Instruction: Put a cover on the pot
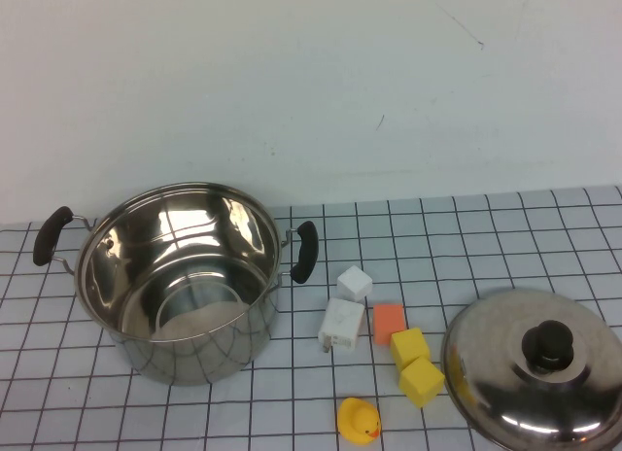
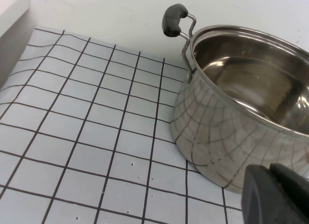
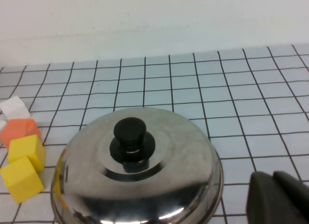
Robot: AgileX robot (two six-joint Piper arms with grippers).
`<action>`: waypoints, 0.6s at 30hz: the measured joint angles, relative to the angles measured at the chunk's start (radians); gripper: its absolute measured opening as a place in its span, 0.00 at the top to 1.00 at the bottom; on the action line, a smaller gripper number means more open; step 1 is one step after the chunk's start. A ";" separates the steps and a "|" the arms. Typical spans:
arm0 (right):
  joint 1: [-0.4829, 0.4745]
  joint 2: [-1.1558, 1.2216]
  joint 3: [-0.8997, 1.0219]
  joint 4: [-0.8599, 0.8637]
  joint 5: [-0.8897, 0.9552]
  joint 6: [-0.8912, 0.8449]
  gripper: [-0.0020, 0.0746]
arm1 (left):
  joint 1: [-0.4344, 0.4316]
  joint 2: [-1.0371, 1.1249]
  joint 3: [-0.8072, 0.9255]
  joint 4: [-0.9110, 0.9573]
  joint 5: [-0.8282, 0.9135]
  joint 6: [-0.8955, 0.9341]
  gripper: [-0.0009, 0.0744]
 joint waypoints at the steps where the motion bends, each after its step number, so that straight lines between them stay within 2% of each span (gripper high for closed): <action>1: 0.000 0.000 0.000 0.000 0.000 0.000 0.98 | 0.000 0.000 0.000 0.000 0.000 0.000 0.99; 10: 0.000 0.000 0.000 0.011 0.000 0.000 0.98 | 0.000 0.000 0.000 0.000 0.000 0.000 0.99; 15: 0.000 0.000 0.000 0.131 0.000 0.000 0.98 | 0.000 0.000 0.000 0.000 0.000 -0.004 0.99; 18: 0.000 0.000 0.000 0.268 0.004 0.004 0.98 | 0.000 0.000 0.000 0.000 0.000 -0.004 0.99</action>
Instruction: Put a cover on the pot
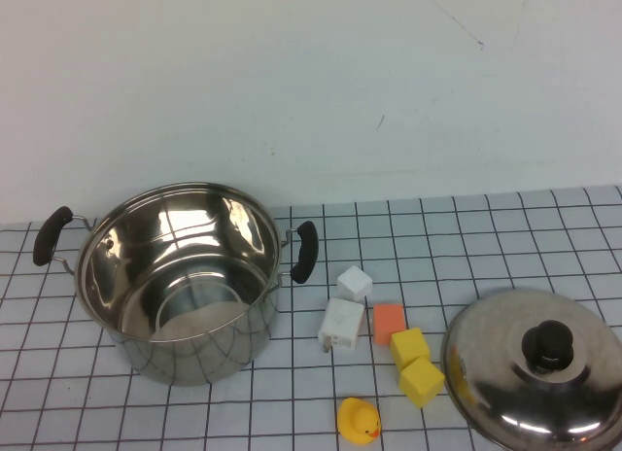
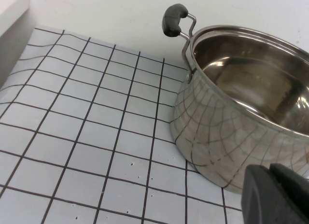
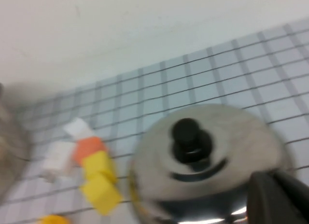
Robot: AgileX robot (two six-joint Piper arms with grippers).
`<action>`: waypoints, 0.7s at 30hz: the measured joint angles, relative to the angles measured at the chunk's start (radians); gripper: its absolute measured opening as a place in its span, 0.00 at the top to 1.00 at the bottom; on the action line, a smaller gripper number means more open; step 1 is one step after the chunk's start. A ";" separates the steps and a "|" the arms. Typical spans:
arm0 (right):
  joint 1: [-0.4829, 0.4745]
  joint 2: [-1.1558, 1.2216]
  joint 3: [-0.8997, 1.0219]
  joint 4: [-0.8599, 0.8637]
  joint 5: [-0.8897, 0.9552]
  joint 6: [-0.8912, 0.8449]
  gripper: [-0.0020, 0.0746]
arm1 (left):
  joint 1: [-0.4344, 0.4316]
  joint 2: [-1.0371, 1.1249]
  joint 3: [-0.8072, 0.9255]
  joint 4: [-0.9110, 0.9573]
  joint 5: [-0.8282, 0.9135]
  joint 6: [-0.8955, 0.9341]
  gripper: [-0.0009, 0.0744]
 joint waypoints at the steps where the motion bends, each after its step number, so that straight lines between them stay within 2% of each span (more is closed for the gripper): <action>1: 0.000 0.000 0.000 0.061 0.003 0.002 0.98 | 0.000 0.000 0.000 0.000 0.000 0.000 0.99; 6: 0.000 0.000 0.008 0.256 -0.022 0.002 0.98 | 0.000 0.000 0.000 0.000 0.000 0.000 0.99; 11: 0.000 0.000 0.010 0.374 -0.184 0.003 0.98 | 0.000 0.000 0.000 0.000 0.000 0.000 0.99; 18: 0.000 0.000 0.010 0.405 -0.231 -0.115 0.98 | 0.000 0.000 0.000 0.000 0.000 0.000 0.99; 21: 0.000 0.000 0.010 0.409 -0.231 -0.225 0.98 | 0.000 0.000 0.000 0.000 0.000 0.000 0.99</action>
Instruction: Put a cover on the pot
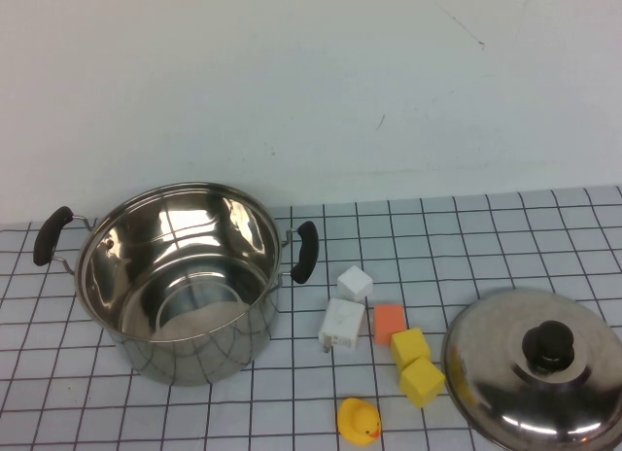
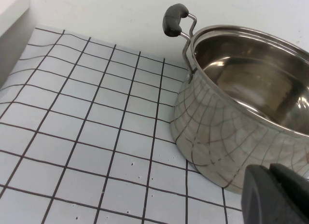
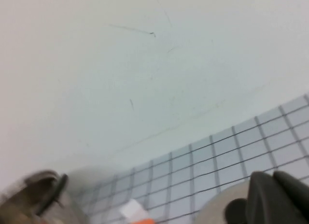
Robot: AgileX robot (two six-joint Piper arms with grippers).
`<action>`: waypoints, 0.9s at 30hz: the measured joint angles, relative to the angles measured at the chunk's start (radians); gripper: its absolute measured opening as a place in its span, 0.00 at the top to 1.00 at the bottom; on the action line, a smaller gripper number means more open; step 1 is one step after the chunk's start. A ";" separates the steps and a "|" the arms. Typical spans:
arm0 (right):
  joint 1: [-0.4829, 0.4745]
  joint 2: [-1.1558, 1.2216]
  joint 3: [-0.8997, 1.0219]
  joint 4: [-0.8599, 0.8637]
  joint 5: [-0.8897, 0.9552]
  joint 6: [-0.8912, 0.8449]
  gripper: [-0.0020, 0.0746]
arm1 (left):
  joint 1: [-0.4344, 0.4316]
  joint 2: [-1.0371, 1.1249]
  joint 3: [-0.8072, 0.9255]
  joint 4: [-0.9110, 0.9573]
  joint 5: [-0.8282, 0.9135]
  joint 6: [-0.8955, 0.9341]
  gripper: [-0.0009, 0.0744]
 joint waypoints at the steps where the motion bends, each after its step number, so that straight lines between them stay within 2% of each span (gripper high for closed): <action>1: 0.000 0.000 0.000 0.002 0.000 -0.061 0.98 | 0.000 0.000 0.000 0.000 0.000 0.000 0.99; 6: 0.000 0.029 -0.074 0.063 0.058 -0.376 0.98 | 0.000 0.000 0.000 0.000 0.000 0.000 0.99; 9: 0.000 0.170 -0.166 0.050 0.066 -0.493 0.98 | 0.000 0.000 0.000 0.000 0.000 0.000 0.99; 12: 0.000 0.345 -0.248 -0.045 0.048 -0.475 0.98 | 0.000 0.000 0.000 0.000 0.000 0.000 0.99; 15: 0.035 0.543 -0.307 -0.184 -0.049 -0.345 0.95 | 0.000 0.000 0.000 0.000 0.000 0.000 0.99; 17: 0.102 0.665 -0.323 -0.290 -0.196 -0.242 0.85 | 0.000 0.000 0.000 0.000 0.000 0.000 0.99; 19: 0.192 0.778 -0.325 -0.344 -0.360 -0.182 0.69 | 0.000 0.000 0.000 0.000 0.000 0.000 0.99; 21: 0.278 0.911 -0.329 -0.365 -0.549 -0.155 0.48 | 0.000 0.000 0.000 0.000 0.000 0.000 0.99; 23: 0.336 1.037 -0.331 -0.379 -0.729 -0.146 0.32 | 0.000 0.000 0.000 0.000 0.000 0.000 0.99; 25: 0.373 1.167 -0.331 -0.387 -0.872 -0.128 0.22 | 0.000 0.000 0.000 0.000 0.000 0.000 0.99; 27: 0.390 1.286 -0.332 -0.402 -0.994 -0.082 0.18 | 0.000 0.000 0.000 0.000 0.000 0.004 0.99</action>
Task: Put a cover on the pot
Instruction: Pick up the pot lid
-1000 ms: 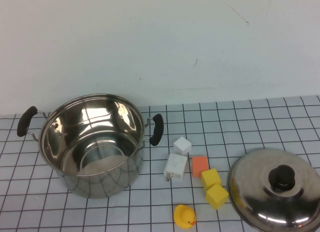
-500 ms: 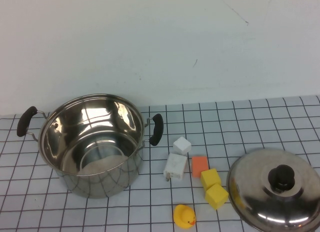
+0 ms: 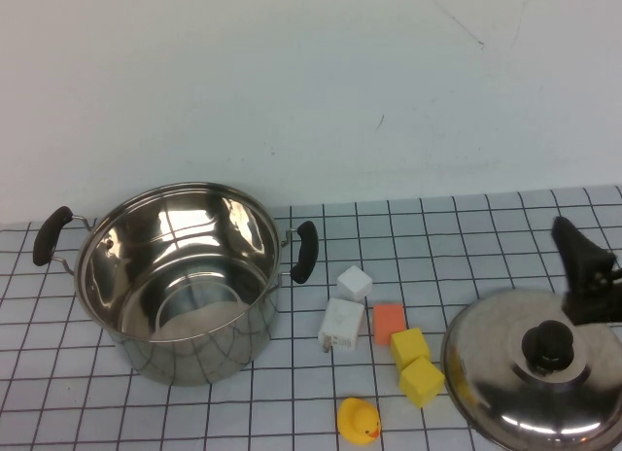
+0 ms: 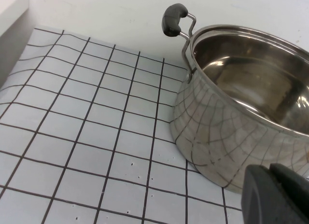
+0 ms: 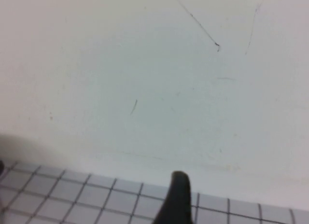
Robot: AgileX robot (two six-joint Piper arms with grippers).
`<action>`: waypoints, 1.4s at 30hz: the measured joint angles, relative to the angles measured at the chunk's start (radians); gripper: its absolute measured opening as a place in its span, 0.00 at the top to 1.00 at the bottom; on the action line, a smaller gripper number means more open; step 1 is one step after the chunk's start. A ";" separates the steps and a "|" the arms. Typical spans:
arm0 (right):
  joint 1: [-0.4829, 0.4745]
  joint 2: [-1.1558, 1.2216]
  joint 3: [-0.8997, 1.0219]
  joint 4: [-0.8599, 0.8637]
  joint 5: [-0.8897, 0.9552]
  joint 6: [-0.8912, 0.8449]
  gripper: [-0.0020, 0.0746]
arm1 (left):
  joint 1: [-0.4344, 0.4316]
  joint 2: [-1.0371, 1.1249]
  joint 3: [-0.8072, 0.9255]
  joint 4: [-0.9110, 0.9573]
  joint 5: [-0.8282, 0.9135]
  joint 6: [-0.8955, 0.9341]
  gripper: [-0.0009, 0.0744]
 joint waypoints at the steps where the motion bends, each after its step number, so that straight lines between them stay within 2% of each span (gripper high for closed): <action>1: 0.004 0.072 -0.002 -0.009 -0.089 0.047 0.17 | 0.000 0.000 0.000 0.000 0.000 0.000 0.99; 3: 0.006 0.183 -0.009 -0.022 -0.204 0.123 0.16 | 0.000 0.000 0.000 0.000 0.000 0.000 0.99; 5: 0.008 0.247 -0.009 -0.033 -0.241 0.158 0.16 | 0.000 0.000 0.000 0.000 0.000 0.000 0.99; 20: 0.008 0.593 -0.009 -0.056 -0.267 0.231 0.18 | 0.000 0.000 0.000 0.000 0.000 0.000 0.99; 26: 0.008 0.702 -0.016 -0.031 -0.334 0.248 0.18 | 0.000 0.000 0.000 0.000 0.000 0.000 0.99; 31: 0.008 0.762 -0.018 0.015 -0.315 0.294 0.20 | 0.000 0.000 0.000 0.000 0.000 0.000 0.99; 35: 0.008 0.766 -0.018 0.023 -0.318 0.308 0.27 | 0.000 0.000 0.000 0.000 0.000 0.000 0.99; 39: 0.008 0.766 -0.018 0.034 -0.319 0.313 0.42 | 0.000 0.000 0.000 0.000 0.000 0.000 0.99; 42: 0.008 0.732 -0.002 0.032 -0.308 0.311 0.44 | 0.000 0.000 0.000 0.000 0.000 0.000 0.99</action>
